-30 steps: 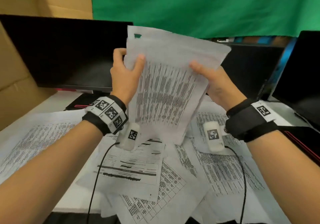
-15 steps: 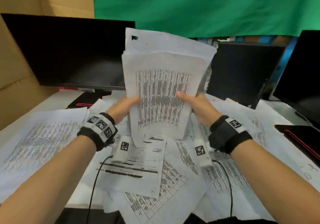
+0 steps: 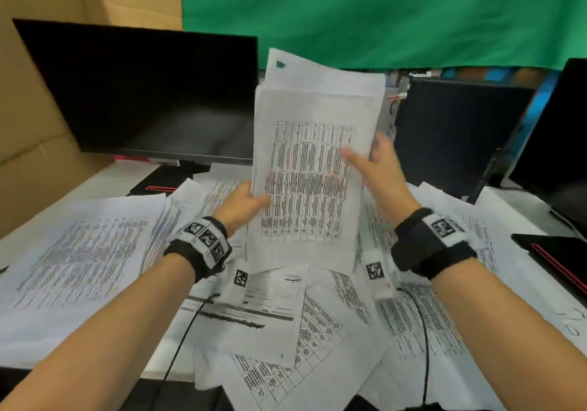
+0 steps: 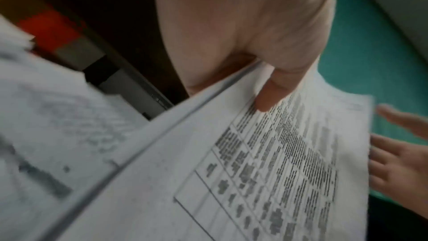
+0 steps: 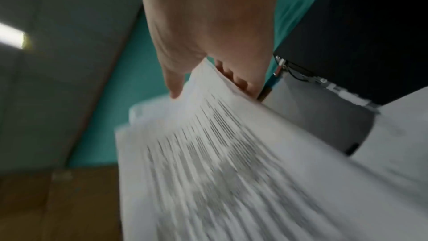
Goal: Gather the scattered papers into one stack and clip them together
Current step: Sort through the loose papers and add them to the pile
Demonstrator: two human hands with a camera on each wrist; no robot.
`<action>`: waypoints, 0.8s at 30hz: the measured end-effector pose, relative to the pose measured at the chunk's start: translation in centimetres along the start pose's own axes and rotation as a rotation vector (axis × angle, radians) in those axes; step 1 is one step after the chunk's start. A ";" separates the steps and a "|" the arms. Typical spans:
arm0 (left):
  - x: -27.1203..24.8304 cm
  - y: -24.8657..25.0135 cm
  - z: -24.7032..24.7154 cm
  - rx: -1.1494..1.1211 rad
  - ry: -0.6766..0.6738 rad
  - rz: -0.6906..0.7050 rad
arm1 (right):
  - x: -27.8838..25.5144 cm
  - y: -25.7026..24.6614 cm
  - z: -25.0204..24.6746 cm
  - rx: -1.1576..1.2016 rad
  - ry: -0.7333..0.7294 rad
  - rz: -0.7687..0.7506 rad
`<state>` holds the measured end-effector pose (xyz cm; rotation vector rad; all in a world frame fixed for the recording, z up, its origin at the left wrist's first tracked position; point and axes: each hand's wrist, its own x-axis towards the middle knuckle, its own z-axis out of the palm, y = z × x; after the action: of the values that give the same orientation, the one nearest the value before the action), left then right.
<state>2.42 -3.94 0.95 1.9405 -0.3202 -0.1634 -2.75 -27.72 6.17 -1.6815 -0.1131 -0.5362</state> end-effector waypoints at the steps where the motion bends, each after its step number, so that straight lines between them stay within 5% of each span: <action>1: 0.0 -0.1 0.2 -0.037 0.015 0.015 | 0.7 -1.4 -0.4 0.056 0.080 -0.076; 4: -0.2 0.1 0.8 -0.062 0.019 0.065 | 2.7 -5.8 -1.4 -0.040 0.216 -0.216; 9: 0.2 0.1 1.3 -0.039 0.095 0.141 | 4.1 -9.2 -2.6 -0.617 0.163 -0.394; 12: 0.3 0.8 1.5 0.044 0.161 0.219 | 3.0 -11.1 -3.0 -0.673 0.131 -0.539; 16: -0.1 2.0 0.9 0.016 0.173 0.261 | 2.1 -12.0 -4.1 -0.685 0.026 -0.436; 21: -1.2 2.7 -0.3 -0.087 0.104 0.276 | 2.2 -11.1 -7.0 -0.774 0.178 -0.318; 24: -1.9 2.7 0.2 -0.201 0.006 0.234 | 1.3 -10.3 -6.6 -0.800 0.041 -0.315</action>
<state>0.14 -4.47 3.31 1.6901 -0.5049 -0.0348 -7.32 -32.38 16.65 -2.4483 -0.1459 -0.9326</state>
